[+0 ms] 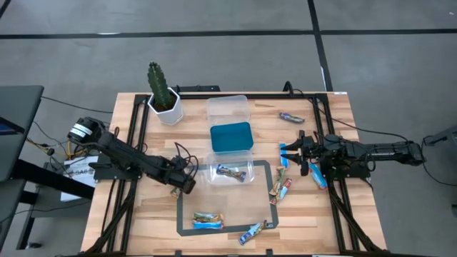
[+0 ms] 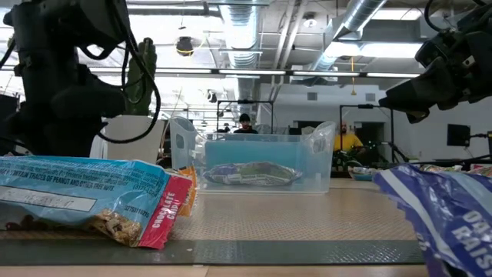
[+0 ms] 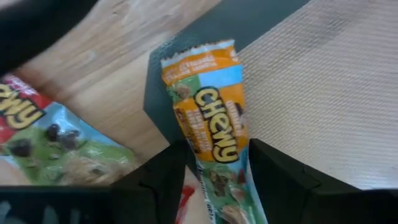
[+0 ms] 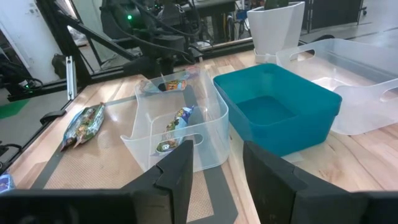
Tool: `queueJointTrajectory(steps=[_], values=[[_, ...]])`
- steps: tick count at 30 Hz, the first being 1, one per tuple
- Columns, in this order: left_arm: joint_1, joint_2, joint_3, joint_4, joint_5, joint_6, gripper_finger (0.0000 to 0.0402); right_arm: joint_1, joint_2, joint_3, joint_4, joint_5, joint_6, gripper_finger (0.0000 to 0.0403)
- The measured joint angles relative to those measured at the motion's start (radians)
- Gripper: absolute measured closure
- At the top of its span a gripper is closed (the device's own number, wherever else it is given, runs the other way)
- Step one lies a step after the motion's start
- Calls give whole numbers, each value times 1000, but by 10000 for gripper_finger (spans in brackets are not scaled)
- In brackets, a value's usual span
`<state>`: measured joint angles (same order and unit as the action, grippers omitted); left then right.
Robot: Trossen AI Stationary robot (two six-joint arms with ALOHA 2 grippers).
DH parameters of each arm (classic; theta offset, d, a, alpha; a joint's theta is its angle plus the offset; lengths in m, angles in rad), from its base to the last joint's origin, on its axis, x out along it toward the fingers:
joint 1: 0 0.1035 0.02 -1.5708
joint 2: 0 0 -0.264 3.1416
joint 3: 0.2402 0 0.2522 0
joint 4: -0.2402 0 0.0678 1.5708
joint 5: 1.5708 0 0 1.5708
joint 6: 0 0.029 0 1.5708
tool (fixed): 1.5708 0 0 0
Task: Pick and place Granola Bars by type
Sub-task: Put the yellow granola bar into the blue bin
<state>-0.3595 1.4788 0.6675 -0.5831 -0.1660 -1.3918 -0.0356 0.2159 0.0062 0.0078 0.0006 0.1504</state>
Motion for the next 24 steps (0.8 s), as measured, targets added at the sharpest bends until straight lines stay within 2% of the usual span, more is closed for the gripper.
queueJointTrajectory(steps=[24], values=[[2, 25, 0, 18, -11, 63, 304, 0, 0, 0, 0, 0, 0, 269]])
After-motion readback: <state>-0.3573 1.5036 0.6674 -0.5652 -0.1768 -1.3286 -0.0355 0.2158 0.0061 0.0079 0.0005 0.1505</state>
